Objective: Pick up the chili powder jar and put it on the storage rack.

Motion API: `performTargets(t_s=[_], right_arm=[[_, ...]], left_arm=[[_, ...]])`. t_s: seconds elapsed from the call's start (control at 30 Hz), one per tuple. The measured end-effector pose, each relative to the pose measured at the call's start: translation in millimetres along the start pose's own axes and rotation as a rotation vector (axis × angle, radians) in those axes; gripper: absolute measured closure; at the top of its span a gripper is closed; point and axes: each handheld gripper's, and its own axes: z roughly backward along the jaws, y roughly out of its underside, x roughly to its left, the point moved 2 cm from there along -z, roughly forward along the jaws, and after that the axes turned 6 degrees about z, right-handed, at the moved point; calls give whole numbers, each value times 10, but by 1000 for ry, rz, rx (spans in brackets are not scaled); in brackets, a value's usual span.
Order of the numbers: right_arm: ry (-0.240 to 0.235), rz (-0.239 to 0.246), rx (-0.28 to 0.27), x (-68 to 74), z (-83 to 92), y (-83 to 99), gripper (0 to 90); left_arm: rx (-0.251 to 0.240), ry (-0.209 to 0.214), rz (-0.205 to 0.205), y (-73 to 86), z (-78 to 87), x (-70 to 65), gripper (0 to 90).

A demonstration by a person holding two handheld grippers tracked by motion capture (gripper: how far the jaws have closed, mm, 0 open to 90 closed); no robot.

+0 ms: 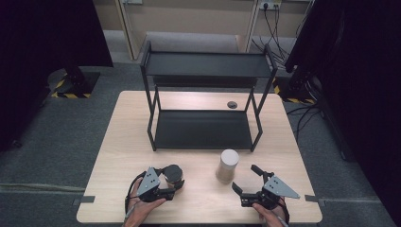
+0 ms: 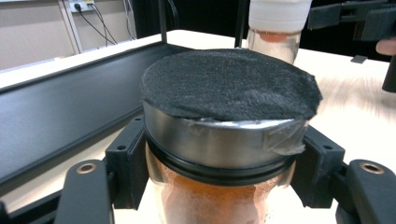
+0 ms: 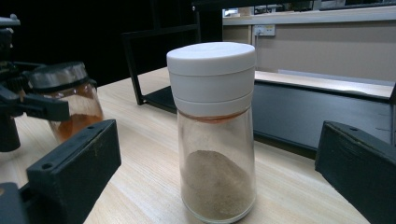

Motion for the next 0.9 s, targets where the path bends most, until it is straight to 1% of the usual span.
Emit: performTargets(t_s=[0.2, 0.33, 0.43, 0.5, 0.6, 0.87, 0.9], right_arm=[[1, -1, -1, -2, 2, 1, 5], [0, 0, 2, -1, -3, 2, 5], [2, -1, 0, -1, 1, 1, 5], [2, -2, 0, -3, 1, 3, 5], [1, -1, 0, -3, 2, 2, 5], [1, -2, -1, -2, 2, 1, 5], [1, -3, -2, -2, 3, 1, 5]], left_arm=[[-4, -15, -13, -111, 31, -20, 319], [-23, -13, -1, -185, 46, -9, 319], [-26, -16, -8, -256, 58, -6, 319], [-26, -14, -11, -297, 64, -3, 319], [-18, 1, -10, -359, 63, 22, 319], [-24, 6, 4, -510, 68, 75, 319], [-23, 4, 0, -536, 75, 79, 318]])
